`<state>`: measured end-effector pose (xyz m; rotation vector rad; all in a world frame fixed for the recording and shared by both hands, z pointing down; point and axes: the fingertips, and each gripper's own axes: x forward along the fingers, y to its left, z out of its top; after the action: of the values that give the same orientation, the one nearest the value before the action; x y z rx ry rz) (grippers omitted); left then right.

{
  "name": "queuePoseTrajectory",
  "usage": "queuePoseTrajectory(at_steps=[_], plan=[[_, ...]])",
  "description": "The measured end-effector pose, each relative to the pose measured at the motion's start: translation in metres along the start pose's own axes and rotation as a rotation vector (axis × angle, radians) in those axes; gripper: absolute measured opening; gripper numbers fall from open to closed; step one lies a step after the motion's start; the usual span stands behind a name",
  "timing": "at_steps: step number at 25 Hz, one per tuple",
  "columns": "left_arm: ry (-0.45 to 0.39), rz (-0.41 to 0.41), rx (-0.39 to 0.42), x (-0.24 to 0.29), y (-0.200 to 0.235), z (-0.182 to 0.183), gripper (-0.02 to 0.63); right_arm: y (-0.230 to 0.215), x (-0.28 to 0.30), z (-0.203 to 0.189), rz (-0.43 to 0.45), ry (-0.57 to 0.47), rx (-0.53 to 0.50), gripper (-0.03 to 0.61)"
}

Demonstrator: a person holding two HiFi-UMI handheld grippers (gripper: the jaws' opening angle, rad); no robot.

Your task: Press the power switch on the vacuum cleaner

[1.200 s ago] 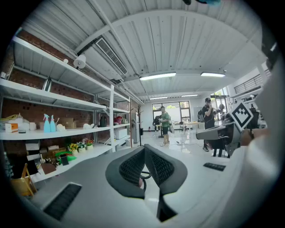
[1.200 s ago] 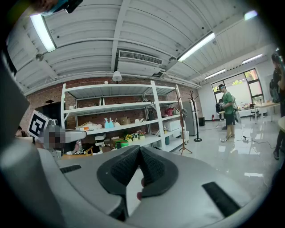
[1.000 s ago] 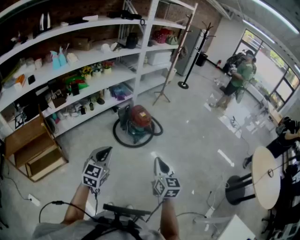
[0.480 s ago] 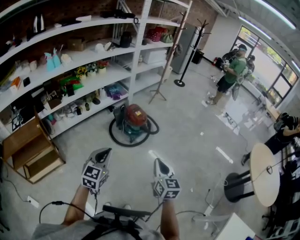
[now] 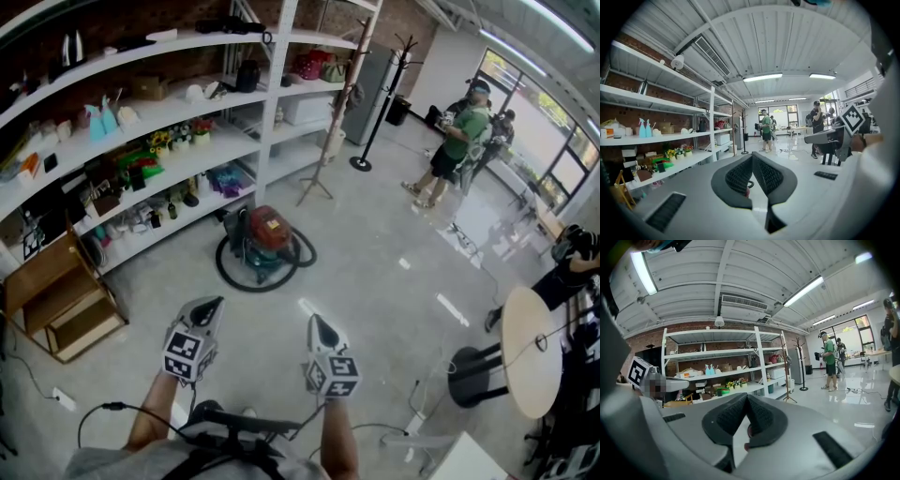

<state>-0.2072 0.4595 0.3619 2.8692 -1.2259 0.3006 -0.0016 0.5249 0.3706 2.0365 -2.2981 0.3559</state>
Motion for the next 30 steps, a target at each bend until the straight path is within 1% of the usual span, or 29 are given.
queuePoseTrajectory(at_steps=[5,12,20,23,27,30], plan=[[-0.004,0.012,-0.002,0.010,-0.005,0.002,0.006,-0.010,0.006,-0.003,0.018,0.003,0.006,0.012],[0.004,0.014,-0.002,0.032,0.006,0.001,0.006,-0.019,0.030,-0.006,0.026,0.010,0.013,0.012],[0.003,0.006,-0.012,0.087,0.043,0.007,0.006,-0.034,0.088,0.005,0.025,0.025,0.006,0.011],[0.000,-0.001,-0.014,0.109,0.059,0.013,0.006,-0.039,0.112,0.013,0.028,0.019,-0.005,0.012],[-0.001,-0.003,-0.014,0.135,0.082,0.021,0.006,-0.040,0.144,0.031,0.025,0.021,0.013,0.012],[0.000,-0.003,-0.020,0.153,0.098,0.024,0.006,-0.040,0.167,0.036,0.030,0.034,0.019,0.012]])
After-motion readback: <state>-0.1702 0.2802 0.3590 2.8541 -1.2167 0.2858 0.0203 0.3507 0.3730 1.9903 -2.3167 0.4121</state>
